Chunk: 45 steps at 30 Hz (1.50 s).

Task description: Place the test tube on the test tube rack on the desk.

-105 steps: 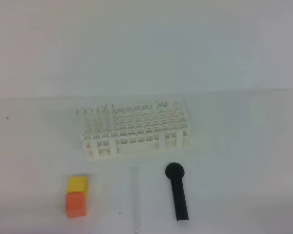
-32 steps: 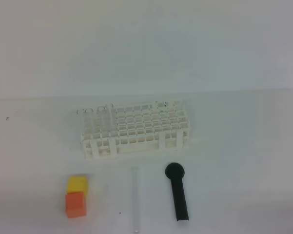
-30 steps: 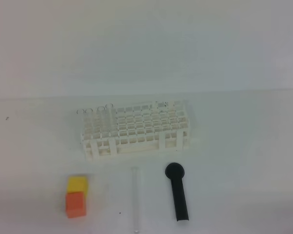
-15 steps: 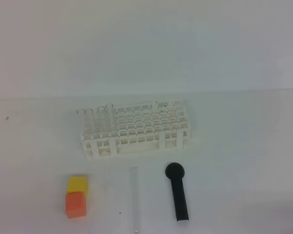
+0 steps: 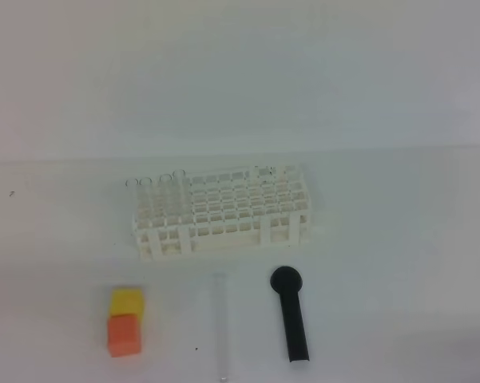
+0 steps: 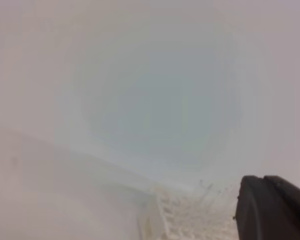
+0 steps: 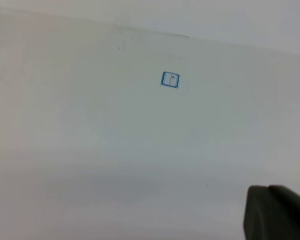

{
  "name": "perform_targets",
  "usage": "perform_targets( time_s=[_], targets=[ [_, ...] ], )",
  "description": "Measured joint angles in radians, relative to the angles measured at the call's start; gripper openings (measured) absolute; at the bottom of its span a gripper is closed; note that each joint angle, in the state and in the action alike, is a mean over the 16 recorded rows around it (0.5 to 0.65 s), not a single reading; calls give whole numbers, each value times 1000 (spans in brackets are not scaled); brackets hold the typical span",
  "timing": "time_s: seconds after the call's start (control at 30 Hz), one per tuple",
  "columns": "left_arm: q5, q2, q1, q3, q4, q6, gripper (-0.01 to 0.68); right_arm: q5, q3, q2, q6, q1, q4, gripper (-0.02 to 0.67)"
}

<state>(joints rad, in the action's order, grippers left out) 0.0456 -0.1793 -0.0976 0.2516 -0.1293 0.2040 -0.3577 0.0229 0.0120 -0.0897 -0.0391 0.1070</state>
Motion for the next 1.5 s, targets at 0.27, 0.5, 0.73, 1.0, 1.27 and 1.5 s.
perform_targets(
  time_s=[0.27, 0.5, 0.73, 1.0, 1.27, 1.5],
  targets=[
    [49, -130, -93, 95, 36, -101, -1, 0, 0, 0, 0, 0, 0, -1],
    [-141, -250, -190, 212, 44, -157, -1, 0, 0, 0, 0, 0, 0, -1],
    [-453, -419, -222, 319, -42, -181, -1, 0, 0, 0, 0, 0, 0, -1],
    [-666, -632, -226, 367, -251, -255, -1, 0, 0, 0, 0, 0, 0, -1],
    [-783, -839, -230, 443, -324, -301, 1, 0, 0, 0, 0, 0, 0, -1],
    [-909, -1012, -263, 578, -252, -254, 29, 0, 0, 0, 0, 0, 1, -1]
  ],
)
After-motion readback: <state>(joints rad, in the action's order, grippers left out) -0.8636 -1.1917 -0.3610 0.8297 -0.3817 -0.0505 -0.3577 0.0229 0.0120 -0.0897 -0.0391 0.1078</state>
